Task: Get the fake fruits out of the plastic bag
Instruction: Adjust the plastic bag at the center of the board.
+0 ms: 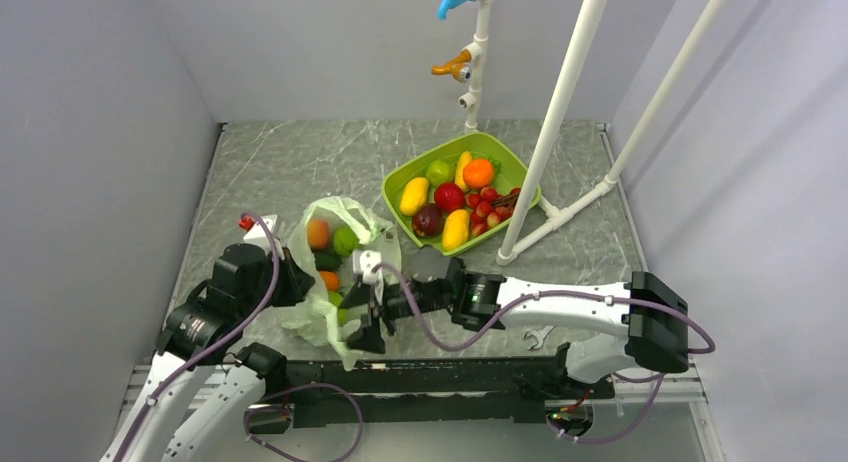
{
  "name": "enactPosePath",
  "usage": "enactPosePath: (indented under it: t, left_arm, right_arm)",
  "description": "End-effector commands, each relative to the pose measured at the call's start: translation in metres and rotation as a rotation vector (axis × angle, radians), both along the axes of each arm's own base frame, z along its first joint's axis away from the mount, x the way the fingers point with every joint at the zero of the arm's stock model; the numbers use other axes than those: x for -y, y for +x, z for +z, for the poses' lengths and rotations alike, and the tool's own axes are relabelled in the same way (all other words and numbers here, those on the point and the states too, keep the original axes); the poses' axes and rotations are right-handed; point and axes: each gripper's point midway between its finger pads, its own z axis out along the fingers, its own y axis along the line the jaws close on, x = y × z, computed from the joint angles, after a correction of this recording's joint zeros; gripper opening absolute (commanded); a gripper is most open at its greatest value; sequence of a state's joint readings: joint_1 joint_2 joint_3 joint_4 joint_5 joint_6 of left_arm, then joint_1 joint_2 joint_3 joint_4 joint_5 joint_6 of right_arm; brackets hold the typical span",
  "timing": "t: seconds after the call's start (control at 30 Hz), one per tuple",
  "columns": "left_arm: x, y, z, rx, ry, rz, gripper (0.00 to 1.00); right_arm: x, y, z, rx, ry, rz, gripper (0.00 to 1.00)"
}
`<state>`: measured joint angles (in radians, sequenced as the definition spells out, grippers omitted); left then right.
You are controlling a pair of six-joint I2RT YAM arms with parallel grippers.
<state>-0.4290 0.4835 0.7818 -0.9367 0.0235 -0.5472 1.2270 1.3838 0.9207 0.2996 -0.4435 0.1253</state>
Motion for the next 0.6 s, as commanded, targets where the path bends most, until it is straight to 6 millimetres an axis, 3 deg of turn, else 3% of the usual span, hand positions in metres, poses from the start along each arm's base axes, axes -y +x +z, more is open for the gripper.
enactPosePath:
  t: [0.0,0.03,0.1,0.2,0.23,0.33,0.4,0.47,0.5,0.57]
  left_arm:
    - [0.001,0.035,0.033,0.145,-0.028,0.07,0.0]
    - [0.003,0.038,0.035,0.16,-0.033,0.066,0.0]
    - [0.005,0.042,0.038,0.186,-0.047,0.068,0.0]
    - [0.002,0.042,0.045,0.24,-0.075,0.091,0.0]
    - [0.001,0.041,0.049,0.269,-0.087,0.093,0.0]
    - [0.0,0.038,0.069,0.401,-0.14,0.078,0.0]
    - [0.0,0.036,0.081,0.481,-0.163,0.068,0.0]
    - [-0.004,0.036,0.083,0.503,-0.154,0.081,0.0]
    - [-0.006,0.035,0.081,0.492,-0.138,0.082,0.0]
    - [-0.009,0.032,0.072,0.437,-0.101,0.082,0.0]
  right_arm:
    - [-0.005,-0.038,-0.033,0.079,-0.065,0.138,0.69]
    - [-0.008,-0.035,-0.05,0.062,-0.102,0.119,0.52]
    - [-0.017,-0.029,-0.083,0.031,-0.178,0.091,0.28]
    - [-0.029,-0.012,-0.131,-0.016,-0.282,-0.012,0.09]
    - [-0.032,0.002,-0.145,-0.014,-0.31,-0.093,0.01]
    - [-0.034,0.021,-0.177,-0.033,-0.35,-0.21,0.0]
    - [-0.033,0.024,-0.182,-0.052,-0.339,-0.247,0.0]
    - [-0.03,0.018,-0.169,-0.056,-0.283,-0.228,0.0]
    - [-0.028,0.016,-0.153,-0.05,-0.248,-0.225,0.0]
    - [-0.024,0.017,-0.132,-0.043,-0.221,-0.238,0.12]
